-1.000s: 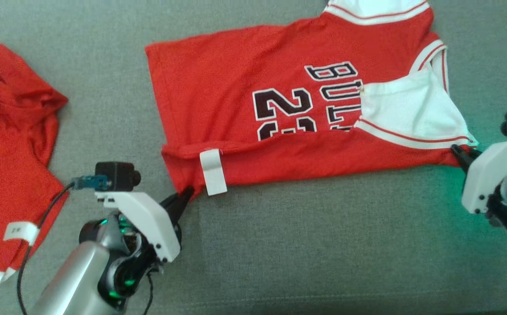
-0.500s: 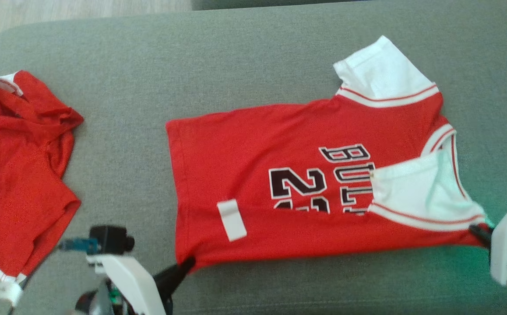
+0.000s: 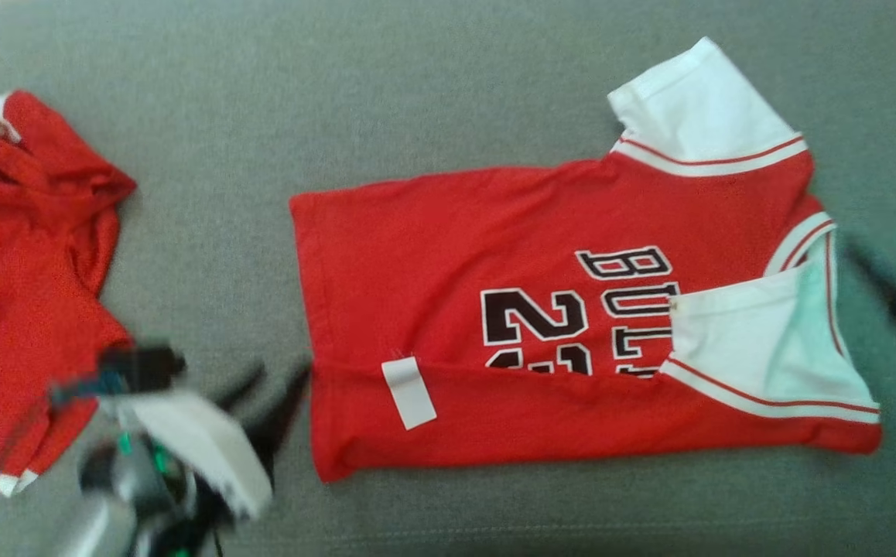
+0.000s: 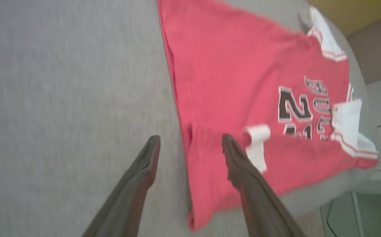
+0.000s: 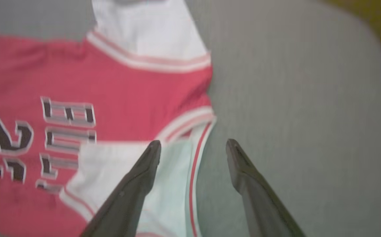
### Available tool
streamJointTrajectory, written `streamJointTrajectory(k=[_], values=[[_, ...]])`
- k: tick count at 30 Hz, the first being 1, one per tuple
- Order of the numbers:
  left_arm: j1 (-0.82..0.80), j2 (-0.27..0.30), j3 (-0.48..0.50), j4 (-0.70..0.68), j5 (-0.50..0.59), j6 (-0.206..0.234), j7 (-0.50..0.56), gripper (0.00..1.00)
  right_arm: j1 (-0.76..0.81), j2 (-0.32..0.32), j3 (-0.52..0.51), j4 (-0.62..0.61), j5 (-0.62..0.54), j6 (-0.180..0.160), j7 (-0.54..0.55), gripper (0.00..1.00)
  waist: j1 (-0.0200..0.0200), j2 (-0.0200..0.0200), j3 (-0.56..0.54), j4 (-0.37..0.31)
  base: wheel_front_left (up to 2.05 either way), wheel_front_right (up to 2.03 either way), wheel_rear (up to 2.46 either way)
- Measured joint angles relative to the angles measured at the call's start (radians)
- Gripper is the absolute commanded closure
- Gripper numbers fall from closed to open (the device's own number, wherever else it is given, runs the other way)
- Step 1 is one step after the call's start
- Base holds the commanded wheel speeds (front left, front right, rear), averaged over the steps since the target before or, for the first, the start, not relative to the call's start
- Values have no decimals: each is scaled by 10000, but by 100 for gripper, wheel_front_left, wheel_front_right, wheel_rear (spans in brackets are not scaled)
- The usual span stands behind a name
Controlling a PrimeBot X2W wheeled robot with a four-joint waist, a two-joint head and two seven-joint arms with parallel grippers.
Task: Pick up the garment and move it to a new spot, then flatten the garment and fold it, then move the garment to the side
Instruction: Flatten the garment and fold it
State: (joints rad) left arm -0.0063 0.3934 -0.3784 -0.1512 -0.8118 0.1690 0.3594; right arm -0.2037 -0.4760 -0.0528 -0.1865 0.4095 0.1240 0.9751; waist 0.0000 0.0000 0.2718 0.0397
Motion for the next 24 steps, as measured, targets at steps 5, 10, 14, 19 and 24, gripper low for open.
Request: streamJointTrajectory(k=[5, 10, 14, 19, 24], values=[[-2595, -119, -115, 721, 828, 123, 13, 0, -2768, -27, 314, 598, -729, 0, -102, 0, 0, 0, 734, 229, 0, 0, 0], [-5392, -1106, -851, 2349, 1333, -171, 224, 0, -4763, -50, 932, 2462, -1407, 0, -255, 0, 3, -1, 1827, 719, 0, 0, 0], [-6201, -1580, -1348, 3505, 1522, -558, 263, 0, -5835, 105, 982, 3969, -1875, 0, -940, 0, 4, -1, 2493, 1216, 0, 0, 0], [-6754, -1887, -1634, 4010, 1597, -965, 213, 0, -6350, 209, 1164, 5325, -2019, 0, -1599, 0, 3, -1, 2909, 1817, 0, 0, 0], [-6878, -1929, -1659, 4148, 1590, -1122, 215, 0, -6880, 205, 1298, 5977, -2013, 0, -2027, 0, 1, 0, 3027, 1883, 0, 0, 0]])
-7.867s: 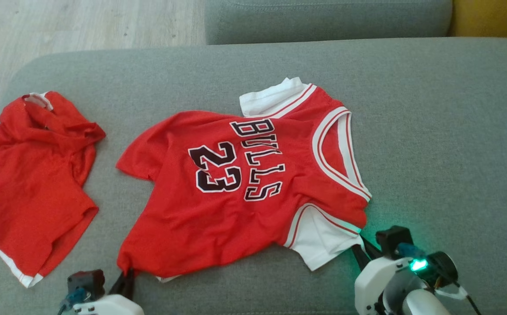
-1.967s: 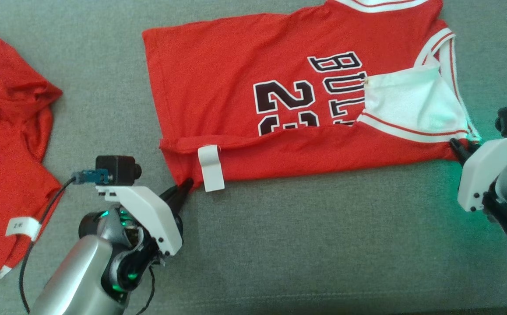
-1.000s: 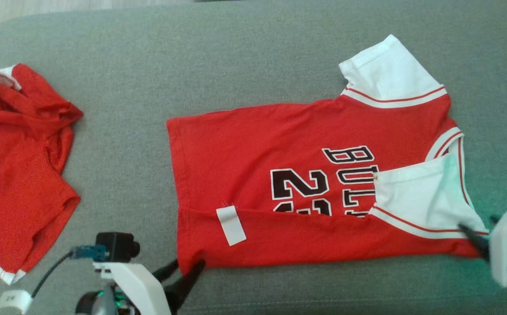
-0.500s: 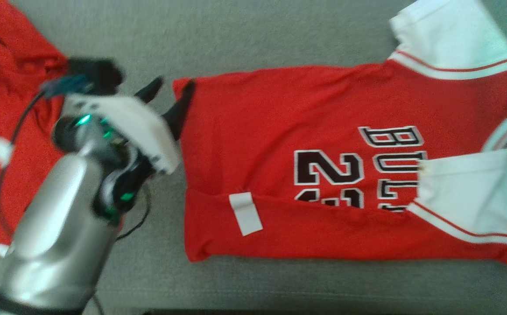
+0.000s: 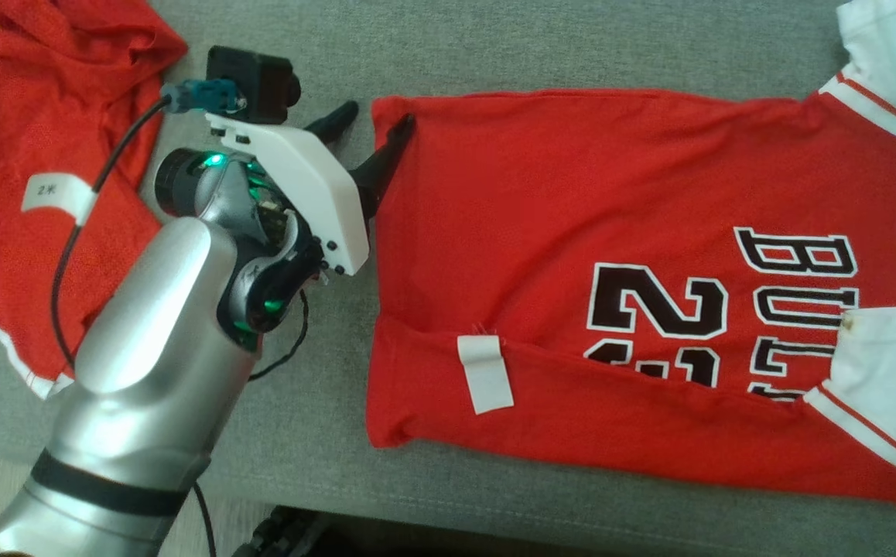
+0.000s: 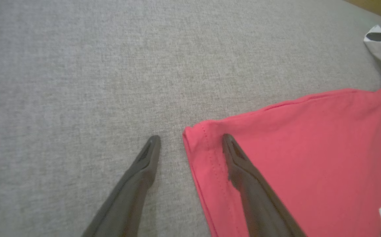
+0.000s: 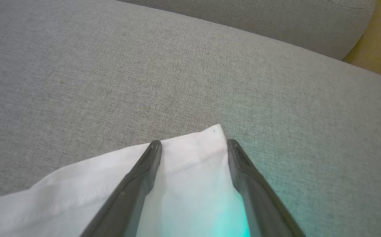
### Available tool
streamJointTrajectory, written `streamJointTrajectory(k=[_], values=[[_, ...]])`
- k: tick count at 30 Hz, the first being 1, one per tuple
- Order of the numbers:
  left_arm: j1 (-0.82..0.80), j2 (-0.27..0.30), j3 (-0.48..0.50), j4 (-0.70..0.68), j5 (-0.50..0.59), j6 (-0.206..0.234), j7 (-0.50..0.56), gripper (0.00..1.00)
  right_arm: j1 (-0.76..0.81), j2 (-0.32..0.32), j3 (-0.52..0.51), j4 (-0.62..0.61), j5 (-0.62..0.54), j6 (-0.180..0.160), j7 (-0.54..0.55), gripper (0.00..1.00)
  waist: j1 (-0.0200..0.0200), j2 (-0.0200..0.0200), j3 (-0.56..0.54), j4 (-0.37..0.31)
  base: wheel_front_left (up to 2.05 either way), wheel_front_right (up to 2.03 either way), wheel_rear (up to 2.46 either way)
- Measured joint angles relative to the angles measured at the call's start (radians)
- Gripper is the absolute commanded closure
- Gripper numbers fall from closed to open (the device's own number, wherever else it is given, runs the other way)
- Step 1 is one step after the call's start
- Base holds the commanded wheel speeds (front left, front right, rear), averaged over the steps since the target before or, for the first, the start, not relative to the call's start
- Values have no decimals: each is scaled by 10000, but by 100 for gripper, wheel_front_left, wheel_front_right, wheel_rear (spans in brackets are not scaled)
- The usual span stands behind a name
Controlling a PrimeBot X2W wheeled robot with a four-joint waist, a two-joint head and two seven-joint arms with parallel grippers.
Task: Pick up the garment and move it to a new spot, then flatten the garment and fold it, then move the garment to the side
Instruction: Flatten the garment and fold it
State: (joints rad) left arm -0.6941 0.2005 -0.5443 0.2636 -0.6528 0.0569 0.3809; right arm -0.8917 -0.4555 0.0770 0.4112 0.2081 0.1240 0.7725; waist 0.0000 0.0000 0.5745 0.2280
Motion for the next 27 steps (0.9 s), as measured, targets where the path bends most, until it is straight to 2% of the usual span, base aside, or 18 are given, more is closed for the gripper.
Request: streamJointTrajectory(k=[20, 21, 22, 23, 24, 25, 27], values=[[-77, 211, 52, 94, -454, -228, 410, 0, -389, 2, 420, 922, 209, 0, -244, 0, 0, 0, -153, -298, 0, 0, 0], [-77, 219, 46, 84, -454, -228, 412, 0, -389, 12, 395, 922, 213, 0, -245, 7, -1, 0, -144, -305, 0, 0, 0], [-77, 234, 42, 58, -454, -228, 412, 0, -390, 42, 326, 922, 215, 0, -245, 22, -1, 0, -124, -316, 0, 0, 0], [-79, 245, 35, 38, -454, -236, 426, 43, -391, 79, 255, 922, 245, 0, -245, 70, 0, 0, -97, -325, 0, 0, 0], [-85, 253, 33, 23, -454, -318, 491, 43, -392, 115, 188, 918, 311, 0, -244, 70, 0, 0, -68, -331, 0, 0, 0], [-105, 261, 33, -2, -499, -353, 533, 100, -401, 142, 167, 894, 318, 0, -244, 100, -1, 0, -33, -340, 0, 0, 0], [-170, 295, -6, -4, -581, -460, 608, 100, -406, 146, 316, 750, 403, 0, -249, 100, 0, 0, 44, -377, 0, 0, 0]])
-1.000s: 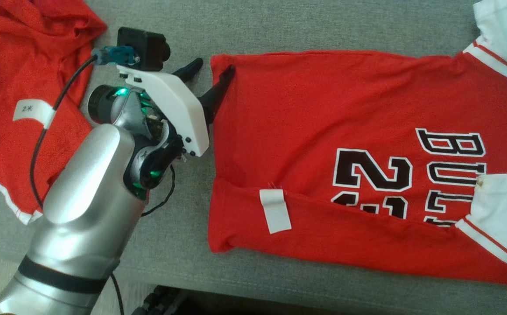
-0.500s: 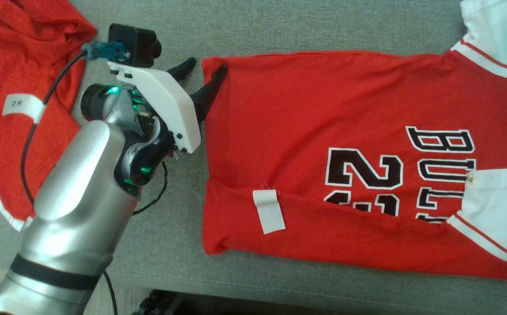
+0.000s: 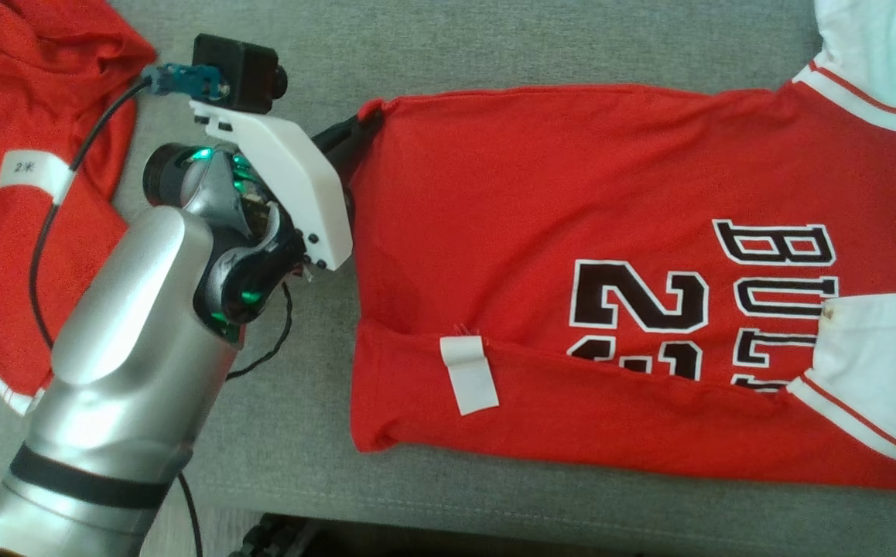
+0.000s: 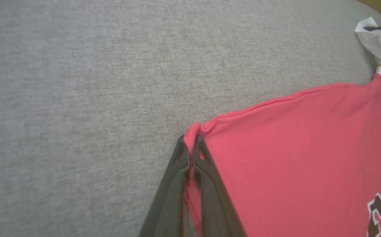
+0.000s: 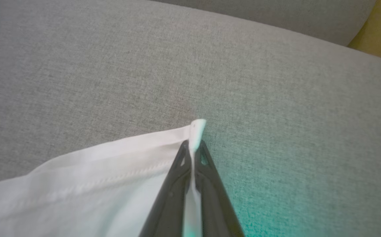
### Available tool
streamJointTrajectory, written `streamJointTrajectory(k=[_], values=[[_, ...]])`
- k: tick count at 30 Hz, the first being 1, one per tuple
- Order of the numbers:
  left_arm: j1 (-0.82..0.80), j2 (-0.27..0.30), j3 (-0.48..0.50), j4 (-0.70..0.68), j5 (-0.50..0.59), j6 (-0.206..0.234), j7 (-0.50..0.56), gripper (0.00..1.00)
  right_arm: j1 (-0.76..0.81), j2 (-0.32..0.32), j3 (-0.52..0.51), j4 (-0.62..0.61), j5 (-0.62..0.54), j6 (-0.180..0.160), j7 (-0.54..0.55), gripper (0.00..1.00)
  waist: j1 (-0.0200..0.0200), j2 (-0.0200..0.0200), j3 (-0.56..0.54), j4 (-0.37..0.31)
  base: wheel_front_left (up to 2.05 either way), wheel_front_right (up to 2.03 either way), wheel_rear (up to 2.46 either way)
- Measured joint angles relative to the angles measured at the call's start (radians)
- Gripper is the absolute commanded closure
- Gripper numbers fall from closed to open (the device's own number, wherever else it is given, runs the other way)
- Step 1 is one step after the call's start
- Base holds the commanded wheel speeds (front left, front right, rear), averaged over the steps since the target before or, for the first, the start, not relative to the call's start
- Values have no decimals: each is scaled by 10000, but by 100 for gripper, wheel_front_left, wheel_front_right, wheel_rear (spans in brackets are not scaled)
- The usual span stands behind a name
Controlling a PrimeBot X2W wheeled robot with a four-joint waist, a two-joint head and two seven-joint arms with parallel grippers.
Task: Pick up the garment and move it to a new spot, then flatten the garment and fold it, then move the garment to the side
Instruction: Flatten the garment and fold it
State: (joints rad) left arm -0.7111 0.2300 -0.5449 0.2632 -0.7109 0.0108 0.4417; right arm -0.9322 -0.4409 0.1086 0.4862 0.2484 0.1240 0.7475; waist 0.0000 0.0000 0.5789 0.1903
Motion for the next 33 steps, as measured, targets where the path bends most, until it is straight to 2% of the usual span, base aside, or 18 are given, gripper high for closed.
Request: streamJointTrajectory(k=[5, 9, 20, 27, 33], values=[[-74, -12, -6, 59, -35, -107, -163, 100, 8, -10, -228, -46, -52, 0, -767, 100, 0, 0, -41, -107, 0, 0, 0], [-85, -15, 125, 67, -73, -12, -581, 100, -18, -4, -725, -54, -314, 0, -1609, 100, 1, -1, -124, -224, 0, 0, 0], [206, 290, 920, -838, -370, 272, -1267, 100, 145, -282, -550, -1047, 44, 0, -2211, 100, 0, 0, -782, -673, 0, 0, 0], [1517, 579, 802, -1745, -493, 349, -1218, 100, 2443, -502, -96, -2541, 779, 0, -1923, 100, 0, 0, -1305, -1109, 0, 0, 0], [2871, 947, 1076, -2924, -711, 690, -1475, 100, 4892, -550, -721, -4249, 846, 0, -1603, 100, 0, 0, -1811, -1401, 0, 0, 0]])
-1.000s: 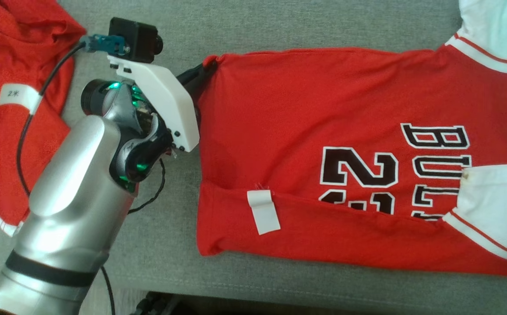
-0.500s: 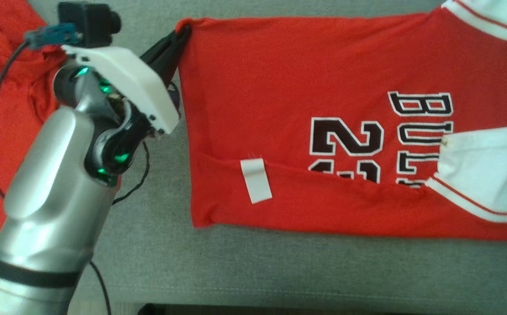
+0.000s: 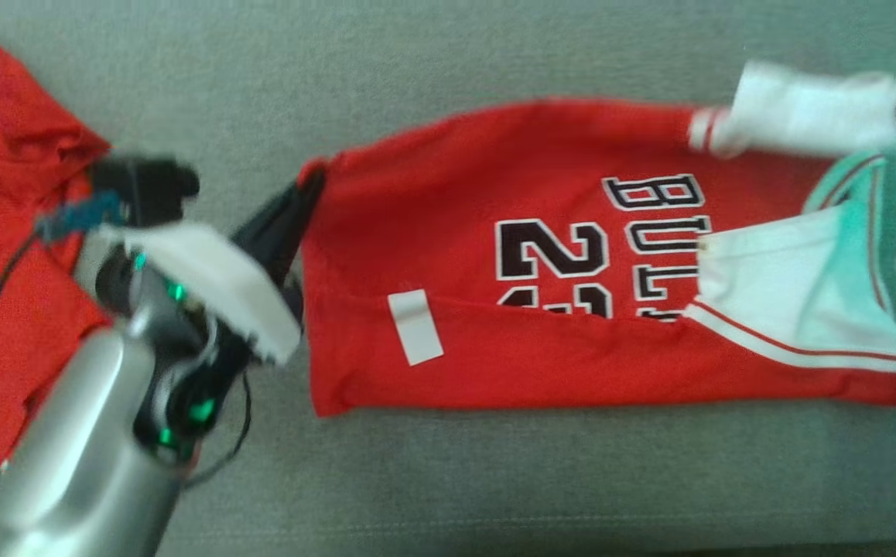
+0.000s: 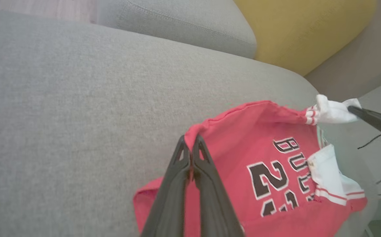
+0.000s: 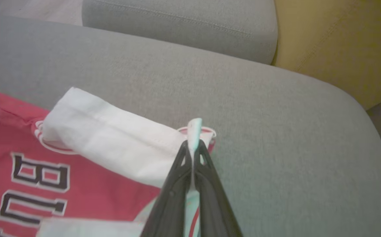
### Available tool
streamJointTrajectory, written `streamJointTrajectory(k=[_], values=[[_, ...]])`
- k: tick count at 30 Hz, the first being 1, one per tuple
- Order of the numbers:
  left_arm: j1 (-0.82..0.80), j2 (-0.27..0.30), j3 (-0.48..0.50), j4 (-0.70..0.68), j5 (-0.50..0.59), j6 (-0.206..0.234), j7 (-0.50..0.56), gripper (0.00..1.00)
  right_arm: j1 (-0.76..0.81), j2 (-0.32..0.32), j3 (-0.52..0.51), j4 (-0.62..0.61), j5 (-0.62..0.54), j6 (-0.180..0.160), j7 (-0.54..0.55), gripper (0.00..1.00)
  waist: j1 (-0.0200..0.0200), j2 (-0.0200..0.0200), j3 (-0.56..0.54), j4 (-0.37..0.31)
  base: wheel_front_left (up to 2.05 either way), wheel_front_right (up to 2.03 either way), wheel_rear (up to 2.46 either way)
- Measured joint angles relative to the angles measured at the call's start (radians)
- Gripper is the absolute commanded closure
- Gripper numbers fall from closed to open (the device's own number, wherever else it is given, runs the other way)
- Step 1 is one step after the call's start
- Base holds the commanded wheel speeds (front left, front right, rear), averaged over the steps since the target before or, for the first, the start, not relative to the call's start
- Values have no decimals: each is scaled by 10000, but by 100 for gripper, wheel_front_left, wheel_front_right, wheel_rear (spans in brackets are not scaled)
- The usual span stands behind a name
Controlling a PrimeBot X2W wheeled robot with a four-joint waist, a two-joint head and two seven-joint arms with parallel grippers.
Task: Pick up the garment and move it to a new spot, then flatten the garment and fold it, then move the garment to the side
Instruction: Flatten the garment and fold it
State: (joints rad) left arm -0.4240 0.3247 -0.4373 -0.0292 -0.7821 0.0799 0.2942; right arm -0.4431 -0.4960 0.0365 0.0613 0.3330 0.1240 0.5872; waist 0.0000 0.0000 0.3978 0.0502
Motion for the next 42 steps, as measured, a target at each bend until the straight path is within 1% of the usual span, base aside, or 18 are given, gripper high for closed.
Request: streamJointTrajectory(k=[5, 8, 10, 11, 12, 13, 16, 17, 19, 21, 23, 27, 28, 31, 33, 36, 39, 42], values=[[1454, 267, 259, -1022, -207, 330, -173, 100, 1974, 550, -382, -1227, -17, 0, 301, 100, 0, 0, -237, -422, 0, 0, 0], [2023, 568, 339, -1580, -332, 443, -232, 100, 2585, 802, -556, -1569, -98, 0, 397, 100, 0, 0, -336, -640, 0, 0, 0], [2339, 754, 359, -1664, -313, 539, -230, 100, 2748, 986, -602, -1645, -142, 0, 537, 100, 0, 0, -365, -775, 0, 0, 0], [2499, 830, 362, -1664, -305, 566, -211, 80, 2763, 1124, -629, -1657, -171, 0, 573, 71, 0, 0, -369, -834, 0, 0, 0], [2638, 880, 345, -1664, -295, 606, -155, 23, 2775, 1175, -606, -1691, -211, 0, 627, 7, 0, 0, -370, -877, 0, 0, 0], [2760, 945, 305, -1662, -290, 598, -86, 0, 2789, 1197, -602, -1701, -253, 0, 694, 0, 0, 0, -373, -909, 0, 0, 0], [3089, 1220, 242, -1601, -46, 660, 38, 0, 2841, 1229, -610, -1735, -245, 0, 988, 0, 0, 0, -384, -991, 0, 0, 0], [3181, 1317, 299, -1584, 173, 826, -36, 0, 2847, 1275, -660, -1758, -180, 0, 1118, 0, 0, 0, -374, -1022, 0, 0, 0], [3282, 1310, 612, -1572, 575, 1281, -742, 0, 2821, 1396, -769, -1789, 119, 0, 1434, 0, 0, 0, -337, -1086, 0, 0, 0], [3282, 1099, 1051, -1599, 1024, 1739, -1802, 0, 2664, 1509, -1055, -1735, 274, 0, 1724, 0, 0, 0, -321, -1121, 0, 0, 0], [3282, 731, 1248, -1603, 1338, 1923, -2855, 0, 2420, 1511, -1319, -1524, 274, 0, 2019, 0, 0, 0, -321, -1071, 0, 0, 0], [3270, -67, 1152, -1281, 1967, 1933, -4690, 0, 1843, 1779, -1630, -708, 267, 0, 2512, 0, 0, 0, -283, -868, 0, 0, 0], [3268, -213, 1058, -1139, 2090, 1927, -4957, 0, 1667, 1852, -1689, -479, 226, 0, 2537, 0, 0, 0, -278, -801, 0, 0, 0], [3252, -662, 876, -686, 2520, 1774, -5375, 0, 1138, 2015, -1827, 188, 42, 0, 2763, 0, 0, 0, -233, -587, 0, 0, 0], [3163, -982, 803, -376, 2784, 1559, -5436, 0, 957, 2086, -1814, 614, -77, 0, 2901, 0, 0, 0, -211, -414, 0, 0, 0], [3169, -1509, 805, -255, 3279, 1143, -5438, 0, 980, 2140, -1801, 1106, -259, 0, 2980, 0, 0, 0, -219, -157, 0, 0, 0], [3226, -2054, 982, -236, 3728, 667, -5438, 0, 1015, 2146, -1827, 1198, -79, -2, 3198, 0, 0, 0, -307, 81, 0, 0, 0], [3517, -2284, 1208, -234, 4393, 255, -5442, 0, 1151, 2157, -1730, 1183, 395, -4, 3430, 0, 0, 0, -465, 269, 0, 0, 0]])
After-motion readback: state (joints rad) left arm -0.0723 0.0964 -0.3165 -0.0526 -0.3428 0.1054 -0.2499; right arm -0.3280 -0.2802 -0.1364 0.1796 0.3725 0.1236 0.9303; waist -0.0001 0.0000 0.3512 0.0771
